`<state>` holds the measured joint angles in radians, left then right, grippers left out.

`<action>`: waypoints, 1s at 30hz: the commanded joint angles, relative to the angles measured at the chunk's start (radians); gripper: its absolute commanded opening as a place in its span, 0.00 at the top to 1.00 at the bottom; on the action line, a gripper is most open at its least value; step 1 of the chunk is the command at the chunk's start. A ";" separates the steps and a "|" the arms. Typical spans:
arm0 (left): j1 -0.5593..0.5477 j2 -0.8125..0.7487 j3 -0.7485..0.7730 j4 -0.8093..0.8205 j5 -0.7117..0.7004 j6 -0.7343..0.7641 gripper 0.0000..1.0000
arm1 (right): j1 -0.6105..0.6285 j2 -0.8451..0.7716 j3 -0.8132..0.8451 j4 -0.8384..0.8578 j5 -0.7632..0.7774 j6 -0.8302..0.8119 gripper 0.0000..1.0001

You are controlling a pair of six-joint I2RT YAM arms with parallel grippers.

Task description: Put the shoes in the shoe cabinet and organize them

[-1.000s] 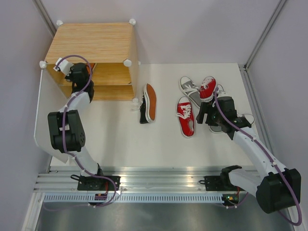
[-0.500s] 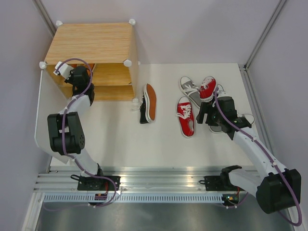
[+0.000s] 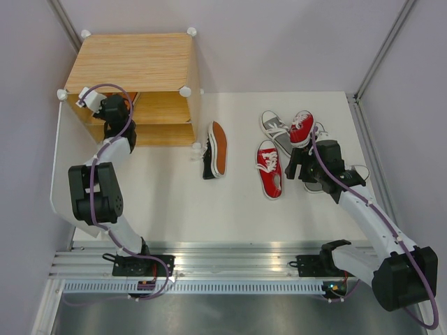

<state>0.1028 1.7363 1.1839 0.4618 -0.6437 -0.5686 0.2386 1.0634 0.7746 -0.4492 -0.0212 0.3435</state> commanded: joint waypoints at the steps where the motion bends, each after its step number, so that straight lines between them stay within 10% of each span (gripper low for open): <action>1: -0.011 -0.003 0.078 0.129 0.047 -0.057 0.91 | 0.004 -0.017 0.011 0.018 0.015 -0.008 0.09; 30: -0.011 0.112 0.102 0.074 0.122 -0.008 0.72 | 0.004 -0.016 0.002 0.015 0.030 -0.005 0.09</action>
<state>0.1051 1.8420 1.2579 0.4969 -0.5945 -0.5758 0.2386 1.0607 0.7746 -0.4492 0.0002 0.3435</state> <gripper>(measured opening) 0.269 0.913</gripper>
